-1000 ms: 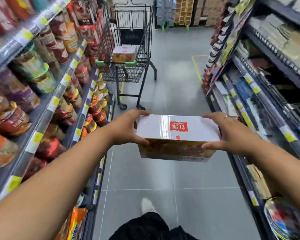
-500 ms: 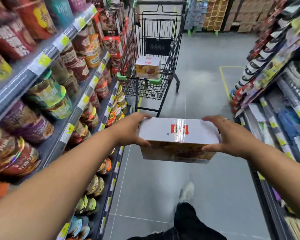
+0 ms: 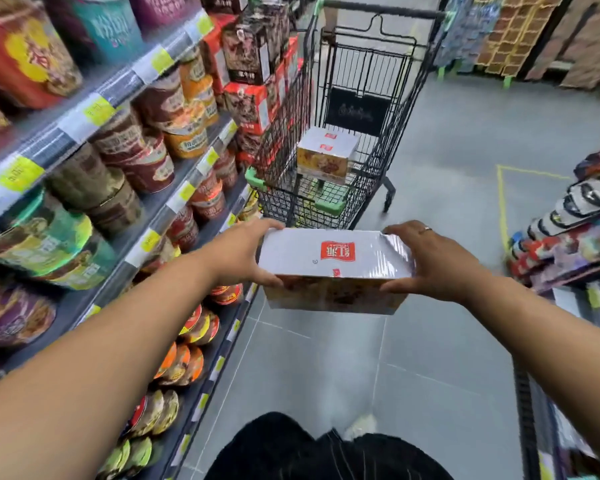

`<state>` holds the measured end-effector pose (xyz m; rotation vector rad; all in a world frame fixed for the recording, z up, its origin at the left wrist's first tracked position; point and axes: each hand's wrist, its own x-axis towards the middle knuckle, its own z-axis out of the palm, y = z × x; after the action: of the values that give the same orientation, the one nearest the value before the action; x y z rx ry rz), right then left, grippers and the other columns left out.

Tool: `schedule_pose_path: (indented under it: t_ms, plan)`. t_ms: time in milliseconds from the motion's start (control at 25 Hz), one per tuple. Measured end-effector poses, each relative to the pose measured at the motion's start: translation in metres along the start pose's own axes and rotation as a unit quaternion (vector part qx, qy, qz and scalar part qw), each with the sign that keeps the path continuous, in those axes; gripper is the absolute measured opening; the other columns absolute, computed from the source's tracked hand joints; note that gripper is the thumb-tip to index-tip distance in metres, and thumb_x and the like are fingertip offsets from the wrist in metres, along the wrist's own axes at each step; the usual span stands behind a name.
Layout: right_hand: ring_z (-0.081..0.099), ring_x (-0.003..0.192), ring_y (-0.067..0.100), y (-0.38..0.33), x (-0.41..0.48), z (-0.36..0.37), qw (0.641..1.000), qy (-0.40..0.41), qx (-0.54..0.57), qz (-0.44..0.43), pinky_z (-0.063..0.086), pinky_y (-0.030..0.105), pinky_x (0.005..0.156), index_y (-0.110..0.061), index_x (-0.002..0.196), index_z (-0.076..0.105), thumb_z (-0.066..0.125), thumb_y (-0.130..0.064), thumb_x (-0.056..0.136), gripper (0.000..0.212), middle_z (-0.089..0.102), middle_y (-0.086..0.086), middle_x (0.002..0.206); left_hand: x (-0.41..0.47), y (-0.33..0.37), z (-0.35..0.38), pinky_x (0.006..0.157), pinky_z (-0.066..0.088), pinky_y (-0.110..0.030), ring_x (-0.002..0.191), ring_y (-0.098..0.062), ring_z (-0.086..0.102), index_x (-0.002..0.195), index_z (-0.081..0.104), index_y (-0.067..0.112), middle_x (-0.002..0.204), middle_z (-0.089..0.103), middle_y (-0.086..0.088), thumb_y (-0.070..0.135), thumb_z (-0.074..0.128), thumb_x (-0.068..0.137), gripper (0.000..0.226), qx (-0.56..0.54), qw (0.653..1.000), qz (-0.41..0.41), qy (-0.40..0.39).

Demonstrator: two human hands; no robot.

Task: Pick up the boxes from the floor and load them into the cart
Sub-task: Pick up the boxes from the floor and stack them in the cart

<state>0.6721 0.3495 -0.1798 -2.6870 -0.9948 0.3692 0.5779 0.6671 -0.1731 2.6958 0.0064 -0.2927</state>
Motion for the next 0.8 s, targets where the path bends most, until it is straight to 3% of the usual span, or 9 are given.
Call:
schedule_pose_path:
  t_ms: [160, 280, 600, 800]
  plan:
    - [0.051, 0.12, 0.024, 0.028, 0.07, -0.021, 0.999, -0.022, -0.017, -0.028, 0.043, 0.035, 0.095, -0.028, 0.143, 0.033, 0.07, -0.072, 0.06, 0.101, 0.042, 0.0, 0.139, 0.055, -0.018, -0.02, 0.112, 0.029, -0.038, 0.135, -0.025, 0.033, 0.149, 0.028, 0.025, 0.146, 0.041, 0.0, 0.053, 0.086, 0.057, 0.112, 0.052, 0.999, -0.014, -0.004]
    - [0.05, 0.12, 0.024, 0.043, 0.129, -0.03, 0.999, -0.03, -0.017, -0.03, 0.043, 0.035, 0.094, -0.03, 0.143, 0.03, 0.067, -0.076, 0.058, 0.103, 0.042, -0.001, 0.137, 0.109, -0.044, -0.038, 0.113, 0.028, -0.044, 0.136, -0.028, 0.029, 0.152, 0.019, 0.026, 0.145, 0.039, -0.003, 0.06, 0.082, 0.057, 0.118, 0.078, 0.996, -0.036, -0.033]
    - [0.052, 0.117, 0.024, 0.082, 0.279, -0.042, 1.0, -0.018, 0.017, 0.019, 0.047, 0.036, 0.093, -0.028, 0.139, 0.033, 0.069, -0.074, 0.061, 0.097, 0.039, -0.002, 0.138, 0.279, -0.098, -0.109, 0.107, 0.03, -0.039, 0.126, -0.024, 0.03, 0.147, 0.028, 0.021, 0.137, 0.042, -0.002, 0.051, 0.083, 0.062, 0.106, 0.122, 0.99, 0.003, -0.065]
    - [0.047, 0.121, 0.024, 0.098, 0.356, -0.052, 0.998, 0.002, 0.042, 0.047, 0.046, 0.038, 0.095, -0.026, 0.14, 0.032, 0.07, -0.073, 0.061, 0.099, 0.036, 0.0, 0.139, 0.368, -0.123, -0.146, 0.107, 0.028, -0.037, 0.126, -0.029, 0.034, 0.145, 0.031, 0.017, 0.138, 0.045, -0.007, 0.047, 0.085, 0.061, 0.104, 0.172, 0.982, 0.029, -0.074]
